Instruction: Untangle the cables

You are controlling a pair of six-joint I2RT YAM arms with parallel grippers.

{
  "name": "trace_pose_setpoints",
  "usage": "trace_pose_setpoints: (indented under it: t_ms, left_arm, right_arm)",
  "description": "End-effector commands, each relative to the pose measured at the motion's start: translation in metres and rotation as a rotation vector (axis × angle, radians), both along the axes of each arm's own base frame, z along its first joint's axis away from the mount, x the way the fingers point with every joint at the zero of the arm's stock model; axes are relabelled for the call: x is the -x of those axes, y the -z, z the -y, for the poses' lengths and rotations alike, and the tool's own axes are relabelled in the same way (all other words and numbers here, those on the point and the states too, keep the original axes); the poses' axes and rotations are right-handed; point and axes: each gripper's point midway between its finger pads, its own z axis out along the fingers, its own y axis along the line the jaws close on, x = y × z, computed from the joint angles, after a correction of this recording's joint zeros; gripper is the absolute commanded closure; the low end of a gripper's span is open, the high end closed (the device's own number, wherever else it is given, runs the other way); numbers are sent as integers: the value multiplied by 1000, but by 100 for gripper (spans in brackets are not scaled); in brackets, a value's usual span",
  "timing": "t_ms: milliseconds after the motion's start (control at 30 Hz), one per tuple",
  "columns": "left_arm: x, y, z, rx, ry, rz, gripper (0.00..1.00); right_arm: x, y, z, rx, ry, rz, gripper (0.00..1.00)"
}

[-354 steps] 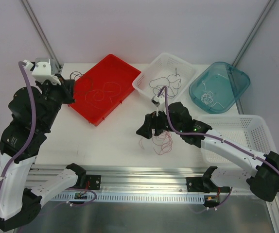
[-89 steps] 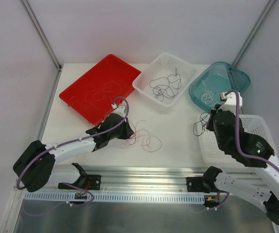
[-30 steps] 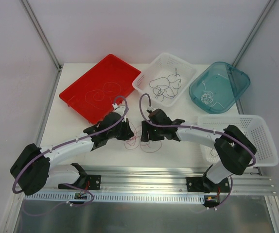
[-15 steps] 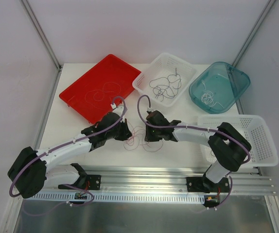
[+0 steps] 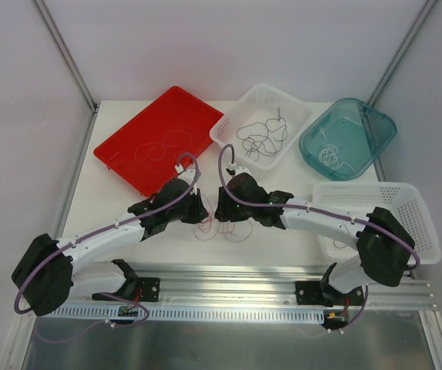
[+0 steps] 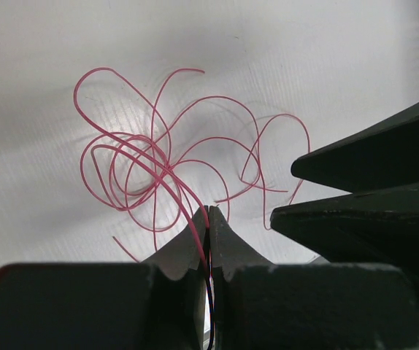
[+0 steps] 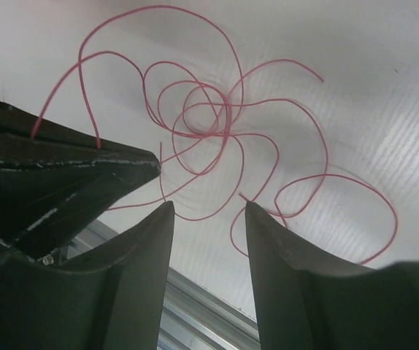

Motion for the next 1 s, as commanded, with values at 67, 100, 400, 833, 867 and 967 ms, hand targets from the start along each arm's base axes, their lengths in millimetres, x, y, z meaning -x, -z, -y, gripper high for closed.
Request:
trace_pose_setpoints:
  t_ms: [67,100,400,833,867,967]
  left_arm:
    - [-7,-15,0,23,-15,35,100]
    - [-7,-16,0,24,-15,39,100]
    - [0,-17,-7,26,-16,48,100]
    - [-2,-11,-16,-12,-42,52,100]
    - [-2,-10,-17,-16,-45,53,100]
    - [-3,-13,-19,-21,-48,61,100]
  right_arm:
    - [-7,7,-17,19,72,-24,52]
    - [-7,12,-17,26,89,-35,52]
    - [-10,45,-4,157,145,-55,55]
    - [-15,42,20,304,111,35,60]
    - [-15,43,23,320,100,39,60]
    - [-14,51,29,364,85,36,60]
